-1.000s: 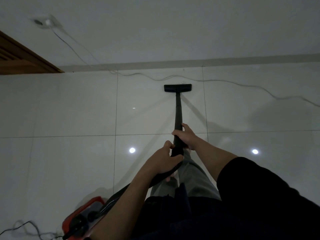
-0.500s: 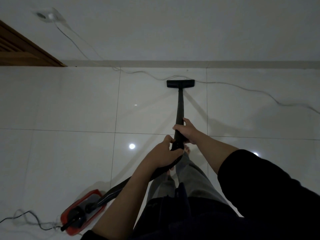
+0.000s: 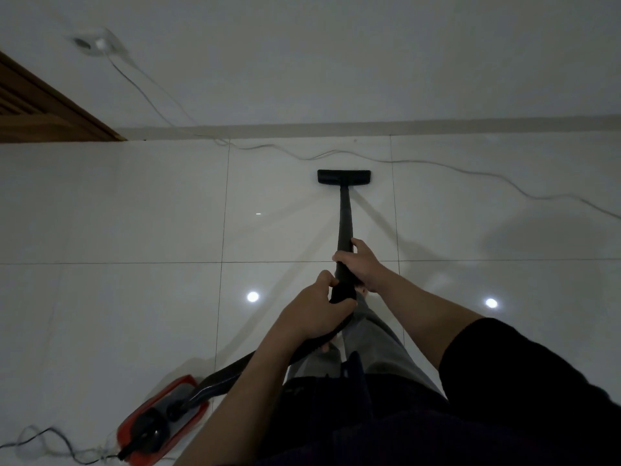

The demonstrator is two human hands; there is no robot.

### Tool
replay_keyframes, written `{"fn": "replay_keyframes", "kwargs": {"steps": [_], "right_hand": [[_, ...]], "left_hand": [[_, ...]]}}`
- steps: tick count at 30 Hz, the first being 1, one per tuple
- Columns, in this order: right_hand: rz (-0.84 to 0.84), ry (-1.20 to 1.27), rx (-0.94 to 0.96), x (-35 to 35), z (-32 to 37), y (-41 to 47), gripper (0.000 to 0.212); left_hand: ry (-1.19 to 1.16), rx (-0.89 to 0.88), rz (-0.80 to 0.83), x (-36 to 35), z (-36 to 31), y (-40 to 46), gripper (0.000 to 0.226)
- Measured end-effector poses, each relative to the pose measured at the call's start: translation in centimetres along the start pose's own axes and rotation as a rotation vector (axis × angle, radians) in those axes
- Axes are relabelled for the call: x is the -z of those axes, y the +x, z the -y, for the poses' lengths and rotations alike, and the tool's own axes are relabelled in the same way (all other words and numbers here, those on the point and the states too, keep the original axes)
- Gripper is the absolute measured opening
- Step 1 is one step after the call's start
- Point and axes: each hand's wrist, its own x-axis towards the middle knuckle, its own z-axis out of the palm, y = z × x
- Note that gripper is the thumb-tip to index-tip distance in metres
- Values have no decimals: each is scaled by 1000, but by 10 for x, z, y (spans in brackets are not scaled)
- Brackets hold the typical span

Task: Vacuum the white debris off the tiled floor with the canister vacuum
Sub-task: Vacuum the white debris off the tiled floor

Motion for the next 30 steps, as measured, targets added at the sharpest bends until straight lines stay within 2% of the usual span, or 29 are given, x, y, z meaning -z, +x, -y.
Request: {"fn": "replay_keyframes", "kwargs": {"steps": [9, 14, 23, 30], "right_hand": [[23, 44, -41, 3, -19, -1, 79], [31, 26, -56, 8, 1, 11, 78], [45, -85, -71, 20, 45, 40, 79], [42, -107, -78, 20, 49, 47, 80]], "left_hand": [[95, -20, 13, -12, 7, 1, 34], [123, -4, 7, -3, 0, 22, 39], [30, 36, 3, 20, -23, 54, 38], [35, 40, -10, 20, -23, 62, 42]]}}
